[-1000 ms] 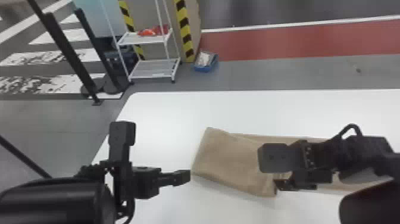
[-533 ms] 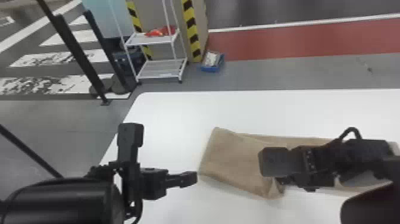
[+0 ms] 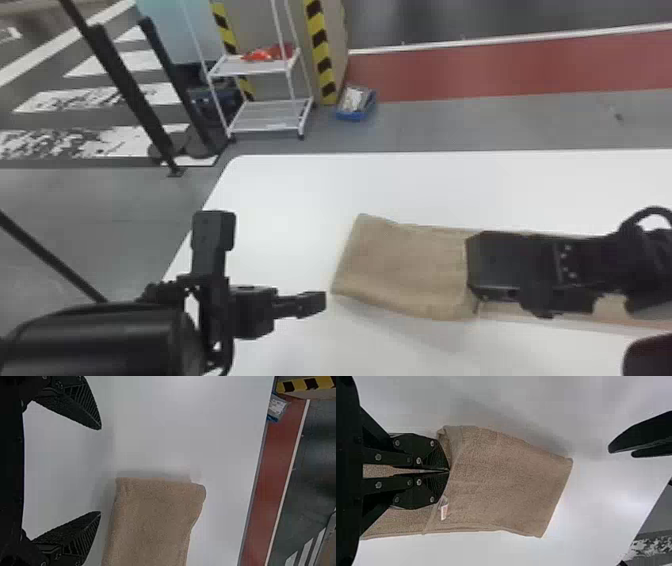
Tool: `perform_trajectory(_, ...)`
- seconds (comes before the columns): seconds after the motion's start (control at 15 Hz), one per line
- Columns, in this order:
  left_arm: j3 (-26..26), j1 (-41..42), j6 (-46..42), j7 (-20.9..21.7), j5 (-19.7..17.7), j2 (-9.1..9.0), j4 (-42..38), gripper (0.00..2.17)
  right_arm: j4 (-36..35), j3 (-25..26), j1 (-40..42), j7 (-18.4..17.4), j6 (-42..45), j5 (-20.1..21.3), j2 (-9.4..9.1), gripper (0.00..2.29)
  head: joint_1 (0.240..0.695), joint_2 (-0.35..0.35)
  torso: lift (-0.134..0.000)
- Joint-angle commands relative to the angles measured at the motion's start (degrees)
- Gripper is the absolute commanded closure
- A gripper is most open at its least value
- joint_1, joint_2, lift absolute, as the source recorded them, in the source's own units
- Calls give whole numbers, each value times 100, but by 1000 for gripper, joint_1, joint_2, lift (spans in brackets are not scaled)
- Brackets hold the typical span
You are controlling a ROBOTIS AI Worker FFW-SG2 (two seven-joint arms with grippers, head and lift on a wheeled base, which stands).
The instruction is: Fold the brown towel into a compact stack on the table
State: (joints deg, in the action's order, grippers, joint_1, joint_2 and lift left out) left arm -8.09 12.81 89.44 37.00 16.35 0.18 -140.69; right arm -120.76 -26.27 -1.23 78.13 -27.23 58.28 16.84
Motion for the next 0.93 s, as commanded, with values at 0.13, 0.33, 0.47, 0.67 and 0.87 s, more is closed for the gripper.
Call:
perform_trajectory(0.13, 36, -6, -53, 0, 0, -32, 50, 137, -220, 8, 448, 19, -51, 25, 144, 1058, 695, 248, -124)
perform_trajectory(0.33, 36, 2, -53, 9, 0, -32, 50, 137, -123, 17, 483, 19, -16, 87, 153, 1058, 695, 244, -124)
perform_trajectory(0.47, 36, 2, -53, 9, 0, -32, 77, 137, -53, 17, 457, 19, 2, 95, 144, 1055, 695, 241, -124)
perform_trajectory(0.67, 36, 2, -53, 0, 0, -32, 103, 137, 0, 17, 448, 19, -86, 131, 91, 559, 695, 237, -124)
perform_trajectory(0.87, 27, 2, -106, 0, 0, -32, 129, 137, -176, 201, 492, 19, -895, -98, -23, 296, 695, 234, -124)
